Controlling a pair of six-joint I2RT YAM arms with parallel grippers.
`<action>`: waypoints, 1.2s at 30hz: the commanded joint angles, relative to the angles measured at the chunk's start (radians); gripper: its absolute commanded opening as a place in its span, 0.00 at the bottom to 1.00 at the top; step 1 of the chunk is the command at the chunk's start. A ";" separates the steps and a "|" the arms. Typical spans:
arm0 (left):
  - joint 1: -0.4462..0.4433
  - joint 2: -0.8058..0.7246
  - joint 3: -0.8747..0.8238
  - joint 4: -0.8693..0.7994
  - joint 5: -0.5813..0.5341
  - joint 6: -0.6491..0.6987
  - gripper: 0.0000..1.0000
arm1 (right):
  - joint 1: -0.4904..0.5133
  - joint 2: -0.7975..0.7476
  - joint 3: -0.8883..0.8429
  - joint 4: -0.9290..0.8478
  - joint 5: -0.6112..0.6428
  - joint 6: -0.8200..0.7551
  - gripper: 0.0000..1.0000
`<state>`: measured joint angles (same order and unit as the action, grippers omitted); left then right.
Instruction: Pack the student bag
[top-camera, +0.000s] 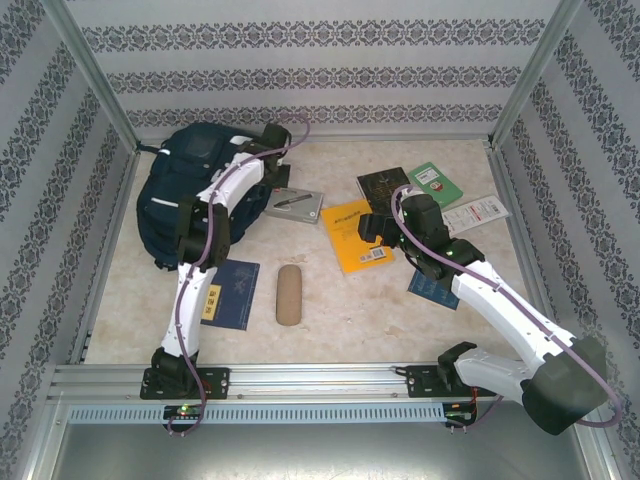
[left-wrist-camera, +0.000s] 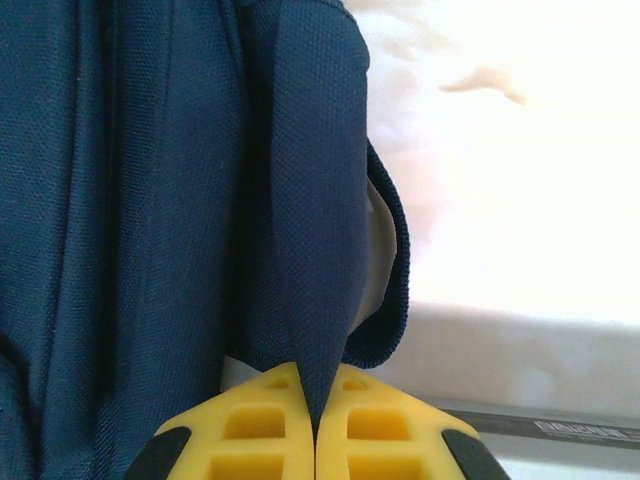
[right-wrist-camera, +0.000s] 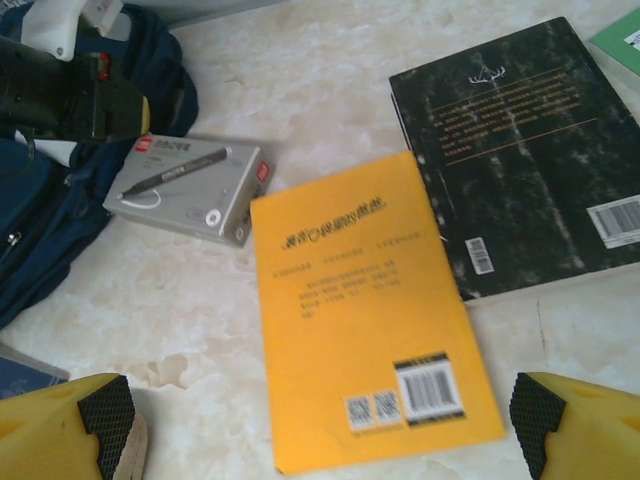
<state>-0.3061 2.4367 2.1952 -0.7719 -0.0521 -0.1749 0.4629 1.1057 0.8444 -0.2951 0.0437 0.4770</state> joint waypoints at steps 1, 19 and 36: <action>-0.066 -0.111 -0.025 0.014 0.061 0.034 0.00 | 0.015 0.012 0.010 0.025 0.015 0.021 0.98; -0.084 -0.399 -0.158 0.060 0.171 0.101 0.00 | 0.075 0.124 0.054 0.044 0.007 0.030 0.98; -0.176 -0.432 -0.420 0.141 0.315 -0.064 0.10 | 0.094 0.238 0.021 0.201 -0.196 -0.012 0.78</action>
<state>-0.4740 2.0247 1.7752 -0.7082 0.2398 -0.1738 0.5442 1.3216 0.8848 -0.1585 -0.0898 0.4816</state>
